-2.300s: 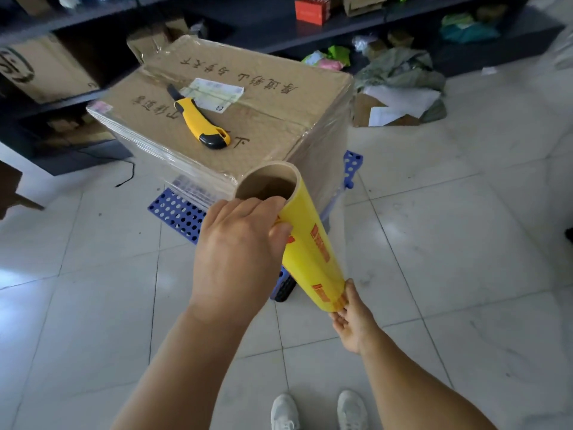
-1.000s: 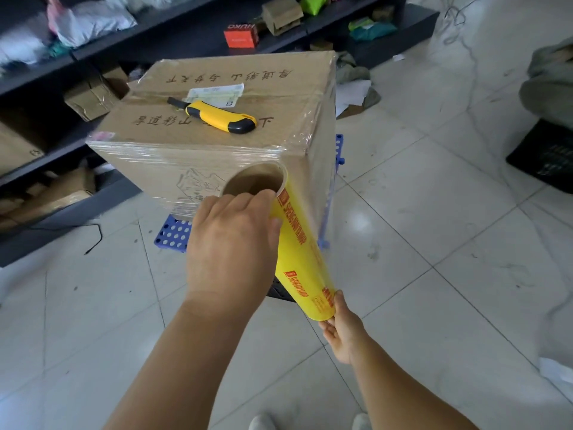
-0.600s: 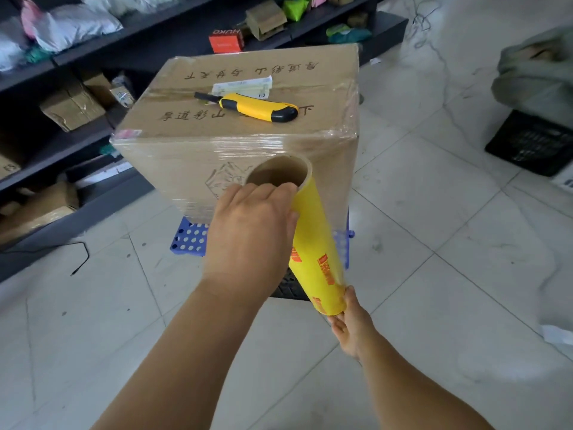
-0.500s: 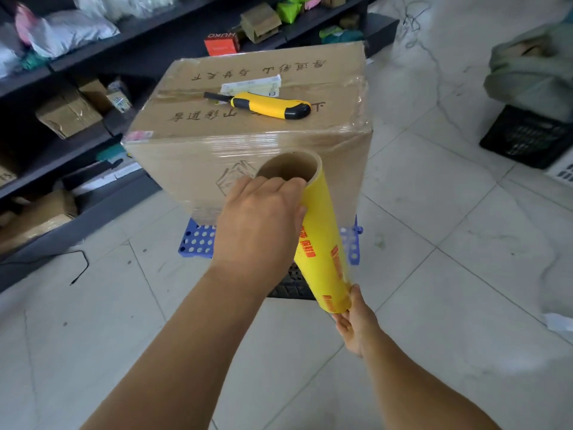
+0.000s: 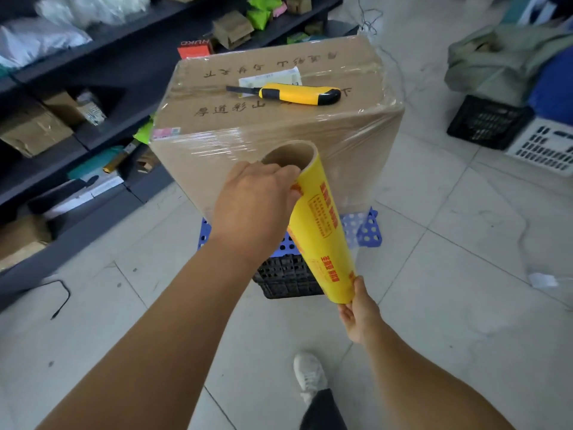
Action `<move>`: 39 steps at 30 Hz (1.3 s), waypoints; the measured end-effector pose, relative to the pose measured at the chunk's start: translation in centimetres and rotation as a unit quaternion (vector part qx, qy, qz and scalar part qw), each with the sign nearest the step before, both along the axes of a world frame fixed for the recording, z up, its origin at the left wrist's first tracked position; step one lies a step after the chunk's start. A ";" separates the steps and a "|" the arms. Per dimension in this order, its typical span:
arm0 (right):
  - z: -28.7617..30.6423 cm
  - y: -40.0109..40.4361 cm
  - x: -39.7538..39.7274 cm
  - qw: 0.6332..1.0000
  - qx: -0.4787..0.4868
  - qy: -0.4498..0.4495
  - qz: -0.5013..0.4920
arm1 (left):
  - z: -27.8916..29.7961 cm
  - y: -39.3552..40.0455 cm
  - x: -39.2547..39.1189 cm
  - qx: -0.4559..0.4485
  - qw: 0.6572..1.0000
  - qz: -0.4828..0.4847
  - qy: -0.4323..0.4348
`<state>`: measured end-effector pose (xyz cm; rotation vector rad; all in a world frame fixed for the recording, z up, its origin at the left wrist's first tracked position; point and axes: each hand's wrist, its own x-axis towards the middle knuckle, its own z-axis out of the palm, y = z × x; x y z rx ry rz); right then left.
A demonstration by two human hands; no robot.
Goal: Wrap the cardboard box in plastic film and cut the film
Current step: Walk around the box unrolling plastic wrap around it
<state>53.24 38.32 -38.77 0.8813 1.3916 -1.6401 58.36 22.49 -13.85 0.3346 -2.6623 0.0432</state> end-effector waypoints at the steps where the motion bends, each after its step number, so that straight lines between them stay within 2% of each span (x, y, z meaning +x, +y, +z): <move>1: -0.1 -0.4 0.3 1.000 0.002 -0.001 -0.004 | -0.1 -0.5 0.3 0.004 1.000 -0.004 0.005; 10: -0.9 -6.0 3.4 0.998 -0.009 -0.002 -0.070 | -0.6 -6.2 1.8 0.023 0.997 -0.075 0.011; 18: -0.4 -10.9 5.8 0.988 0.009 -0.027 -0.149 | 0.0 -11.5 2.2 0.033 0.989 -0.138 -0.032; 27: 0.3 -14.4 8.5 0.984 -0.002 -0.024 -0.177 | 1.0 -14.9 2.3 0.045 0.985 -0.157 -0.045; 35: -1.0 -16.4 10.6 0.969 0.011 -0.013 -0.246 | 0.7 -18.0 2.5 0.076 0.973 -0.214 -0.037; 39: -1.6 -17.8 12.5 0.957 0.015 0.004 -0.290 | 0.8 -20.2 3.0 0.097 0.959 -0.260 -0.061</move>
